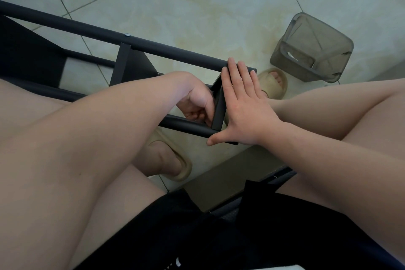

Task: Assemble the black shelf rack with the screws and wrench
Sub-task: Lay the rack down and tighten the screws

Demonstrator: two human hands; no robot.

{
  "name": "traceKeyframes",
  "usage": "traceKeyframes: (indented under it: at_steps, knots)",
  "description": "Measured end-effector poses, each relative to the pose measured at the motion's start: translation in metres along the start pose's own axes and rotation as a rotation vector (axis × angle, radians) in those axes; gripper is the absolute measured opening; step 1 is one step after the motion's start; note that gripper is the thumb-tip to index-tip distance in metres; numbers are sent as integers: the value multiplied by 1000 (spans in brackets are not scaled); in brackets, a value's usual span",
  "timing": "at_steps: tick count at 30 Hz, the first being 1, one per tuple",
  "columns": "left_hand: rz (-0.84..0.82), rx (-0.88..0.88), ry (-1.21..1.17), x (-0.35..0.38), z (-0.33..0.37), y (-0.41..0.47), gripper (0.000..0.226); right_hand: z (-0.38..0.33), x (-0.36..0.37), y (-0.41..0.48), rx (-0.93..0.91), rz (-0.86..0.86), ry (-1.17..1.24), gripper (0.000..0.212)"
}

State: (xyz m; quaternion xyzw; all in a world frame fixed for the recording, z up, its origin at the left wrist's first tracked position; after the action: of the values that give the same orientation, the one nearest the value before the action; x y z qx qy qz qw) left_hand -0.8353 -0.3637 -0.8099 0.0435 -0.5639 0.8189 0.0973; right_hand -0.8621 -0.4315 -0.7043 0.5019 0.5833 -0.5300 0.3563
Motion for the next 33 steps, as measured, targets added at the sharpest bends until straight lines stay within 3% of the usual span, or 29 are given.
traceKeyframes:
  at_steps: [6,10,12,16,20,23,26,29,33]
  knots:
    - [19,18,11,-1,3,-2,30,1,2,0,-2,9,10,162]
    - [127,32,-19,-11,4,-8,17,4,0,6,-19,7,-3,161]
    - [254,42,-37,-28,2,-11,25,8,-3,15,-41,-3,-17,160]
    - [624,117,38,-81,6,-39,18,21,-17,46,-105,-16,-48,159]
    - [847,133,163,-121,3,-82,35,34,-39,88,-141,-29,-66,155]
    - [948,136,221,-140,-3,-116,44,54,-56,118,-57,-14,-13,142]
    - [1003,123,302,-145,-6,-139,37,67,-71,141,44,79,-20,120]
    - [1262,-18,517,-153,-6,-157,23,63,-78,152,74,131,-32,91]
    - [1454,-54,560,-160,8,-168,18,55,-64,149,114,-32,42,89]
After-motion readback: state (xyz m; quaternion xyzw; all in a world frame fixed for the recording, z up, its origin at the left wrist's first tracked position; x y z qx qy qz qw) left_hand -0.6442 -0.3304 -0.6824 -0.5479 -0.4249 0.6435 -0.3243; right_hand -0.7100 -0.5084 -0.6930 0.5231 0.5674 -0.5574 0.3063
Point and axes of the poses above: each hand's wrist, its own y-axis towards the middle knuckle, its own x-axis out of the palm, z = x × y, the point moved 9 cm from there along y, towards the middle knuckle, and after that the axes turned 12 degrees about z, right-handed, at the moved point
